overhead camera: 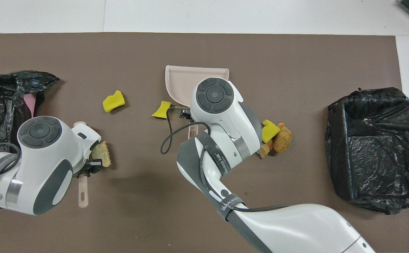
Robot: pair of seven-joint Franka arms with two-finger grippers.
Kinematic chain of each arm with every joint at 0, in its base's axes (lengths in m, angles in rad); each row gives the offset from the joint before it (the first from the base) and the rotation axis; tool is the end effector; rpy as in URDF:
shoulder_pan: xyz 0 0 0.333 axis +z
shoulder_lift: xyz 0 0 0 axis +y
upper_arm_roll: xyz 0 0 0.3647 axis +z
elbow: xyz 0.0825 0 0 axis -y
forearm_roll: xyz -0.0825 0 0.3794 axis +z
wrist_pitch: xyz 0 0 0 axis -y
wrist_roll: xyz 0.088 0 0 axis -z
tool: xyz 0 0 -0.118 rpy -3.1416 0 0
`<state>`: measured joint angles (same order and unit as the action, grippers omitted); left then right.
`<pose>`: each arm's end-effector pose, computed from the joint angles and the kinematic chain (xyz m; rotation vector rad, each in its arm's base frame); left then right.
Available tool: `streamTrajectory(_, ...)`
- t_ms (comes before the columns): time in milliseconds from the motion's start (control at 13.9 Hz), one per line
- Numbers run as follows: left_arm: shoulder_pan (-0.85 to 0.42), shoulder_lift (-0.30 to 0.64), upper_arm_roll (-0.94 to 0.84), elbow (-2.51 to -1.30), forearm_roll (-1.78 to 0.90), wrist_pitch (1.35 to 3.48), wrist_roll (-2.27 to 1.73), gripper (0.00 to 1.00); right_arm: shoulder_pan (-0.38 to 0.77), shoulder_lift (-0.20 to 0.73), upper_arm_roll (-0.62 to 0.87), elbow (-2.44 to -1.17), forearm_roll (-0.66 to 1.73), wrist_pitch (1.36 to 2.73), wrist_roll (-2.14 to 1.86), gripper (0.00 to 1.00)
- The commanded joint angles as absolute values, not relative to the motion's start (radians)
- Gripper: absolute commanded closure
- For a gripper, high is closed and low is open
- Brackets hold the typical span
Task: Sweep and dump trash in bin
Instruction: 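Lower the dustpan beside the debris with the right gripper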
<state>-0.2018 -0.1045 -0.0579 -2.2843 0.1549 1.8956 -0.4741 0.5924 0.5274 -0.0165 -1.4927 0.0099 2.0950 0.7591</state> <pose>0.4423 -0.1045 0.4178 -2.8809 -0.2092 0.3105 0.6099 0.3994 0.4051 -3.0802 0.2862 -0.0906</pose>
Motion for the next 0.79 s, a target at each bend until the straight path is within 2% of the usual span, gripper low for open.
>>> streamTrajectory(0, -0.195, -0.155, -0.069, -2.344, 0.109, 1.934, -0.555, 1.00, 0.588, 0.551, -0.012, -1.466, -0.002, 2.141, 0.764, 0.00)
streamTrajectory(144, -0.199, -0.138, -0.069, -2.342, 0.091, 1.982, -0.537, 1.00, 0.588, 0.548, -0.012, -1.468, 0.005, 2.141, 0.729, 0.00)
streamTrajectory(575, -0.210, -0.058, -0.072, -2.293, 0.091, 2.111, -0.300, 1.00, 0.591, 0.569, 0.003, -1.493, 0.002, 2.151, 0.646, 0.12)
streamTrajectory(646, -0.212, -0.046, -0.074, -2.293, 0.091, 2.127, -0.281, 1.00, 0.594, 0.569, 0.002, -1.491, 0.002, 2.155, 0.643, 0.22)
streamTrajectory(718, -0.213, -0.034, -0.077, -2.292, 0.089, 2.140, -0.279, 1.00, 0.595, 0.569, 0.003, -1.491, 0.002, 2.155, 0.643, 0.41)
